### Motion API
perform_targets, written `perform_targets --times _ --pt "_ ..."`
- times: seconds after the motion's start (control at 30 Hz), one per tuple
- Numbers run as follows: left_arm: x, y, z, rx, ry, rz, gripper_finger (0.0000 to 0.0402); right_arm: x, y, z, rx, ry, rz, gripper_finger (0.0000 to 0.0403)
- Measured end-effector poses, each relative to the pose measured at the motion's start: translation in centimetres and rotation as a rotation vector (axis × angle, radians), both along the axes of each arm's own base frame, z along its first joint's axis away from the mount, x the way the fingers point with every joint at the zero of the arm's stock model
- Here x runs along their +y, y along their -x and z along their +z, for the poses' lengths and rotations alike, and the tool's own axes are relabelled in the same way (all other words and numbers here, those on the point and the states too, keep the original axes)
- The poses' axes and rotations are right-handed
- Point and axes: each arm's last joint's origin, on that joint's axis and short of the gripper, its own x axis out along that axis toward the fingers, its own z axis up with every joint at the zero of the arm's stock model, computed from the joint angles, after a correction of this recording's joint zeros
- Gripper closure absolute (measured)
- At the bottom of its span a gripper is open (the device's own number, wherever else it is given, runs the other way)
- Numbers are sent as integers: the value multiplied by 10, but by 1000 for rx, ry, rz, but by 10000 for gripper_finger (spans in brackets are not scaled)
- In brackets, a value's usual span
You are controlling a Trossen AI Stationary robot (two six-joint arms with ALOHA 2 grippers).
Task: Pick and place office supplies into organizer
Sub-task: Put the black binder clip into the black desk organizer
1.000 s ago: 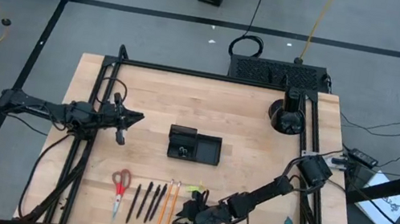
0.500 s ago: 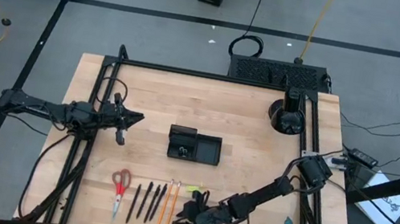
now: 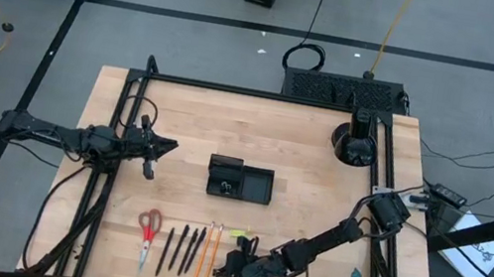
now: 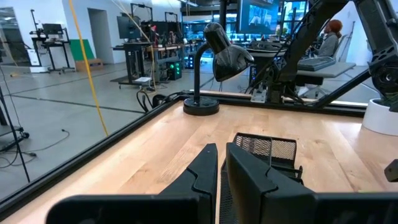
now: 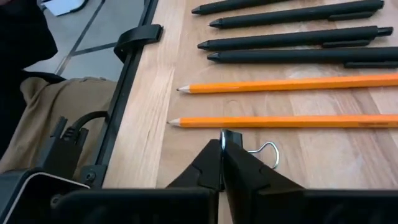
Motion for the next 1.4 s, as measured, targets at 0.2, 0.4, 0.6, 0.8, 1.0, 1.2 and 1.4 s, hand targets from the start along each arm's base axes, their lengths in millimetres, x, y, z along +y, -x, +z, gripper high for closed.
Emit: perform_targets --times 0.2,0.4,0.6,0.8,1.0,1.2,1.4 --pt "0 0 -1 6 -1 -1 360 -1 0 12 -32 7 15 400" --pt "0 0 -1 6 -1 -1 360 -4 4 59 -149 69 67 400" --pt "0 0 -1 6 -1 -1 360 -27 5 101 -270 291 -33 401" --pt "0 0 -1 6 -2 -1 360 -68 -16 97 -255 423 -46 401" --pt "0 0 -1 8 -10 -1 360 -112 -31 79 -153 586 -175 402" --pt "0 0 0 7 -14 -1 360 -131 -36 59 -42 593 -154 402" --pt "0 0 1 -6 -11 3 360 -140 -33 48 21 657 -215 402"
